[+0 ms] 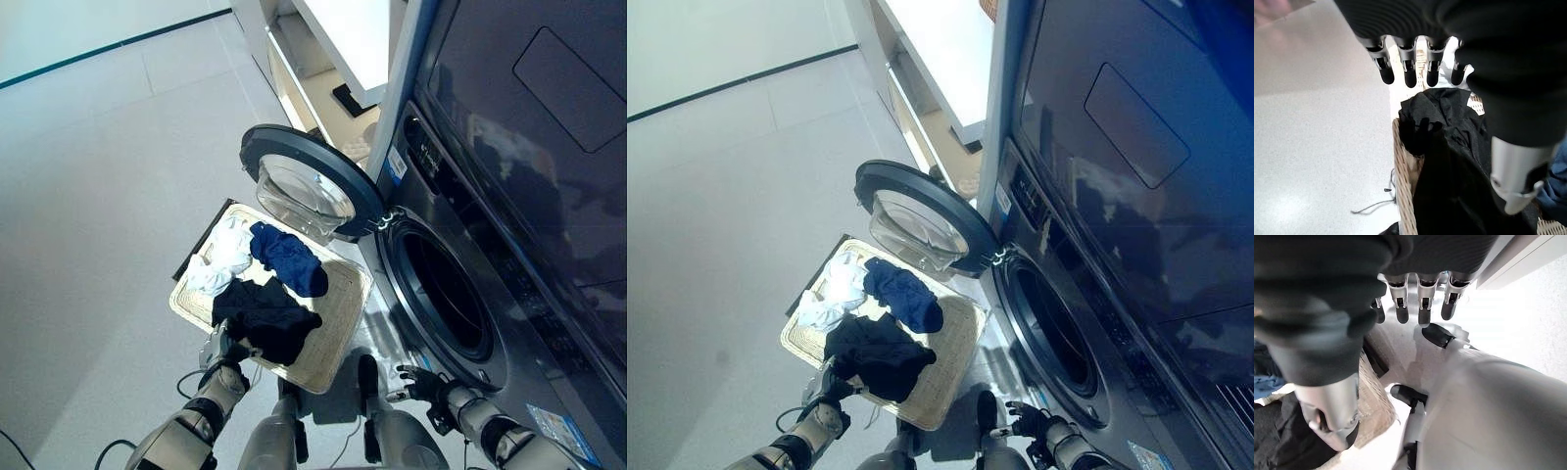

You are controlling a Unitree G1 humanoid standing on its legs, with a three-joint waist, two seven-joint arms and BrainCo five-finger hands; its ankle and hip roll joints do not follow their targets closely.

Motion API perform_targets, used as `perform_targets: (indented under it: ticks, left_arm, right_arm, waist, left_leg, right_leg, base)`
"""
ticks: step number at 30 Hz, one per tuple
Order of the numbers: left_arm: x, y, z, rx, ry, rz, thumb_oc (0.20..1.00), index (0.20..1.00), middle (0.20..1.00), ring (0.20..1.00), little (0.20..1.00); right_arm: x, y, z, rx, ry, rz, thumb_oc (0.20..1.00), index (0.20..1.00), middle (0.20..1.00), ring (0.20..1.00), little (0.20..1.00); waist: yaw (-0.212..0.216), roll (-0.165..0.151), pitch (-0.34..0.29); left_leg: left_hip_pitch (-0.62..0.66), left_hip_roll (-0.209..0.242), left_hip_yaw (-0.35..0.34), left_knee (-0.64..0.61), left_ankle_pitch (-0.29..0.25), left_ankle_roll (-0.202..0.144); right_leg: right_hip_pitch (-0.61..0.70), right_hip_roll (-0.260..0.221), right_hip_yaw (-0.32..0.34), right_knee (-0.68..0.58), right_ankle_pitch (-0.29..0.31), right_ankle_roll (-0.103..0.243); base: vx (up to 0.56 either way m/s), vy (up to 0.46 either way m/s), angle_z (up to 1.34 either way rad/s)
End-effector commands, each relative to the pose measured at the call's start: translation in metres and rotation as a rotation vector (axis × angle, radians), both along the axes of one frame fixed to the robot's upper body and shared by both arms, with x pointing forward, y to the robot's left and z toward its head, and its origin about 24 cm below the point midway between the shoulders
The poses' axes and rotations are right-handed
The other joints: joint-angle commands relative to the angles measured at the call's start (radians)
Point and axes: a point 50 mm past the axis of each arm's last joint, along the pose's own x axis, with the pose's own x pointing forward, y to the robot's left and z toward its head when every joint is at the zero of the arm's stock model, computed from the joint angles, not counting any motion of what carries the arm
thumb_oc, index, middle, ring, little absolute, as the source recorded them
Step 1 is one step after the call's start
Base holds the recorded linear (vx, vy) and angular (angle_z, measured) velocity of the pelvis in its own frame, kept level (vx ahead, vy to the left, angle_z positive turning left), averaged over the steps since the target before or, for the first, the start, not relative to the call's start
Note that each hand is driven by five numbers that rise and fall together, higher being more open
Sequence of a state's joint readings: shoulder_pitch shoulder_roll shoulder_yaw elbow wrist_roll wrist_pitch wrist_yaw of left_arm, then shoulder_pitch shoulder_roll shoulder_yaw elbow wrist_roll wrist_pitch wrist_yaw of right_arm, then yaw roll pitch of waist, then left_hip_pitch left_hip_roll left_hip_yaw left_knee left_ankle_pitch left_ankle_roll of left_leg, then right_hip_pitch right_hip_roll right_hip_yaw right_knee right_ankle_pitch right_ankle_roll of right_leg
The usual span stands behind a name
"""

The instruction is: Put the clothes into the washing machine.

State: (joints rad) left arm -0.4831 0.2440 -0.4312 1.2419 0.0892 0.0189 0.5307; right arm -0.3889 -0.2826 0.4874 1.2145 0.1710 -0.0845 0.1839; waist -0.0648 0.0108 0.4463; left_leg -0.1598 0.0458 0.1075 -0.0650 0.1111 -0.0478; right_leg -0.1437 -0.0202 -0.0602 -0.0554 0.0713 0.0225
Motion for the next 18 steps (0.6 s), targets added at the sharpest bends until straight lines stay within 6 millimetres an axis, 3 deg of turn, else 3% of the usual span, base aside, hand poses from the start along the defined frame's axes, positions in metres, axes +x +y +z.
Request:
perform_targets:
  ticks: [1,4,8,18]
  left_arm:
    - [0.019,0.006,0.017,0.018,-0.036,0.037,1.0,1.0,1.0,1.0,1.0]
    - [0.034,0.01,0.032,0.04,-0.083,0.048,1.0,1.0,1.0,1.0,1.0]
    - [0.051,0.018,0.055,0.077,-0.148,0.071,1.0,1.0,1.0,1.0,1.0]
    - [0.078,0.032,0.103,0.141,-0.352,0.177,1.0,1.0,1.0,1.0,1.0]
  right_arm:
    - [0.021,0.027,0.014,0.067,-0.091,0.02,1.0,1.0,1.0,1.0,1.0]
    - [0.035,0.033,0.025,0.094,-0.145,-0.007,1.0,1.0,1.0,1.0,1.0]
    - [0.048,0.041,0.038,0.154,-0.202,-0.031,1.0,1.0,1.0,1.0,1.0]
    - [0.06,0.053,0.053,0.212,-0.276,-0.025,1.0,1.0,1.0,1.0,1.0]
  waist:
    - [-0.002,-0.073,0.038]
    - [-0.008,-0.088,0.074]
    - [-0.026,-0.112,0.074]
    - [-0.064,-0.146,0.074]
  left_leg:
    - [-0.057,-0.114,0.029,0.103,-0.091,0.042]
    - [-0.094,-0.114,0.042,0.112,-0.081,0.037]
    - [-0.193,-0.117,0.052,0.148,-0.072,0.03]
    - [-0.383,-0.114,0.067,0.237,-0.069,0.014]
  right_leg:
    - [-0.103,0.014,0.069,0.025,0.051,0.054]
    - [-0.147,0.013,0.067,0.029,0.07,0.058]
    - [-0.254,0.011,0.066,0.049,0.091,0.061]
    - [-0.431,0.008,0.06,0.084,0.119,0.062]
  base:
    - [-0.09,-0.032,-0.03]
    - [-0.08,-0.013,-0.05]
    - [-0.05,-0.008,-0.11]
    - [-0.02,-0.002,-0.1]
